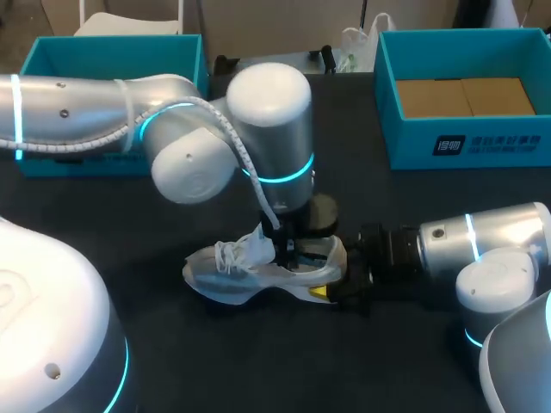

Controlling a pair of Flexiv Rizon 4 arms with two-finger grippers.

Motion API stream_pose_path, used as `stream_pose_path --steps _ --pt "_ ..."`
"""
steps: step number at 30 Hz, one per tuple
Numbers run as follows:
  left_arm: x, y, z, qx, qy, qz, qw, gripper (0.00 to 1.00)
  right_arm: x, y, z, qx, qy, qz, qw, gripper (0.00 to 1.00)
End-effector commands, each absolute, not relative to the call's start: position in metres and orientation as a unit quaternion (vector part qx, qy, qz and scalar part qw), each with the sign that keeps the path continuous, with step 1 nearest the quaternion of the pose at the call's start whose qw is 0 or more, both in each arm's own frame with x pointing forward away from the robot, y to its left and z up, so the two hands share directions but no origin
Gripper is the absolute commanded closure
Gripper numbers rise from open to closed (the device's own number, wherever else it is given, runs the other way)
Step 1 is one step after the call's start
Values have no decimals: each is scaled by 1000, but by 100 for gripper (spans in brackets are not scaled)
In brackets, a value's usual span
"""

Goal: Take the shoe out of the shoebox, open the shoe tongue, remove and reinsert the insole, then place the shoe into the shoebox

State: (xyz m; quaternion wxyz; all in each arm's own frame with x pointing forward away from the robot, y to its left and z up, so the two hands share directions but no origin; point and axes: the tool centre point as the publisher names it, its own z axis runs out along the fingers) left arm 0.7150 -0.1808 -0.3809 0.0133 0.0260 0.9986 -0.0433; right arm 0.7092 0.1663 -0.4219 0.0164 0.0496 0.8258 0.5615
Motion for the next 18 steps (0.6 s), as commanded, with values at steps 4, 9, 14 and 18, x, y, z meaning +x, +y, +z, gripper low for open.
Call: stream_pose_path --steps 4,9,14,18 --pt "714 -168 -368 31 996 -82 -1 100 708 168 -421 50 827 559 17 100" --pt "711 -167 -357 25 994 -110 -10 100 708 168 -421 50 827 559 17 100" --pt "710 -164 -348 0 990 -139 -11 100 708 168 -421 50 827 559 17 100" --pt "710 -161 -342 -11 988 -156 -11 100 708 168 -421 50 827 559 17 100"
